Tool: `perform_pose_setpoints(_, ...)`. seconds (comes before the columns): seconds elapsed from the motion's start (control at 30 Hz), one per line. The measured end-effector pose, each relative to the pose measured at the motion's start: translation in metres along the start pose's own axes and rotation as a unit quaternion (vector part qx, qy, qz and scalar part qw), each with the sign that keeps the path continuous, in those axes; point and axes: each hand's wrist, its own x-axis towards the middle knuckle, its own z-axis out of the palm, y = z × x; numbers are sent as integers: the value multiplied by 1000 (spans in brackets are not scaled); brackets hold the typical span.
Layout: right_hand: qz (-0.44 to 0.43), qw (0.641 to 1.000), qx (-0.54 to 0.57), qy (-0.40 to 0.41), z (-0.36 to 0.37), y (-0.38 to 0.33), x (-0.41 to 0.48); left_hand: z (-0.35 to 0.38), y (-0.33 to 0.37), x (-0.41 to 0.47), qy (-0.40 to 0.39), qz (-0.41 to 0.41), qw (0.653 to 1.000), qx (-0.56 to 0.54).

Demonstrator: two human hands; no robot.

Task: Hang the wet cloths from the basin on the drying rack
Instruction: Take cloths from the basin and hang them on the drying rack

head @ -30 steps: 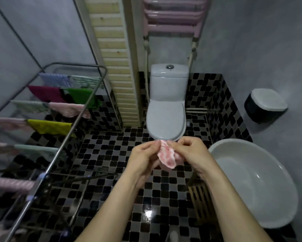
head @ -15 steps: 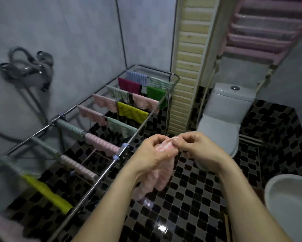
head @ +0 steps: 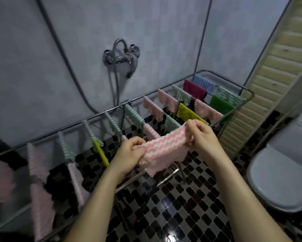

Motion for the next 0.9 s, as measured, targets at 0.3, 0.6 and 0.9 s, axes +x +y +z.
perform_pose_setpoints(0.3, 13, 966, -53, -254, 40, 8, 51, -26, -16, -4, 236, 83, 968, -38)
perform_pose_setpoints(0.6, -152, 960, -94, -215, 138, 37, 62, -78, -38, -55, 364, 29, 927, 82)
perform_pose_setpoints(0.9, -164, 879, -164, -416, 251, 32, 32, -166, -63, -138, 380, -56, 923, 20)
